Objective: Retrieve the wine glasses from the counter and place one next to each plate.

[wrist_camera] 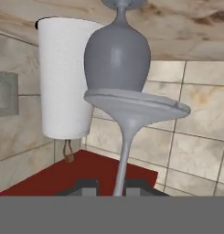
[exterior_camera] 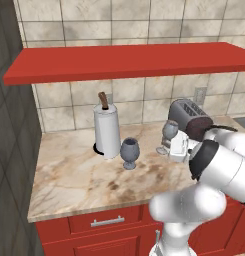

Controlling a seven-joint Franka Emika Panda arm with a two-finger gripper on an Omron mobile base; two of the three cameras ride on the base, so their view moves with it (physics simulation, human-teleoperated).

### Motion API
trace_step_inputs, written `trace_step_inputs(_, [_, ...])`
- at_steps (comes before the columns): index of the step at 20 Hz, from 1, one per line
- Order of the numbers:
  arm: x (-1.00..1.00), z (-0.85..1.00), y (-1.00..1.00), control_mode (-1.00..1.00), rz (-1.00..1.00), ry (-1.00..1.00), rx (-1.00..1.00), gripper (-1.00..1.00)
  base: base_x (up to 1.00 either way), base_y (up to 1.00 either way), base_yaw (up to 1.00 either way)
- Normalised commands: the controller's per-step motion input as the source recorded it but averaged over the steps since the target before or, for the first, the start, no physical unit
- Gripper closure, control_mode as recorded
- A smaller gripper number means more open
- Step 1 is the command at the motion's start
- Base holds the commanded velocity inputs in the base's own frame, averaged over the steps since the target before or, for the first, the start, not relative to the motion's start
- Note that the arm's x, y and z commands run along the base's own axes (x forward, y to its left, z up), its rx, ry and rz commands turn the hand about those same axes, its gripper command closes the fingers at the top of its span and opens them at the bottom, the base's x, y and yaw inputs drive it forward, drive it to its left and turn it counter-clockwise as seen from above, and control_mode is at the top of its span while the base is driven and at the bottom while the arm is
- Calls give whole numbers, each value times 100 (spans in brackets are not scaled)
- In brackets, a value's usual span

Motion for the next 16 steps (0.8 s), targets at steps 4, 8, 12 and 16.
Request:
trace_step_inputs(4, [-94, 93, -16, -100, -21, 10, -9, 100, 0, 0, 0])
trace_step_inputs(8, [-99, 78, -15, -100, -19, 2, -14, 100, 0, 0, 0])
trace_step_inputs(12, [-100, 32, 0, -100, -18, -8, -21, 100, 0, 0, 0])
trace_step_inputs(16, [-96, 48, 7, -100, -11, -18, -11, 100, 0, 0, 0])
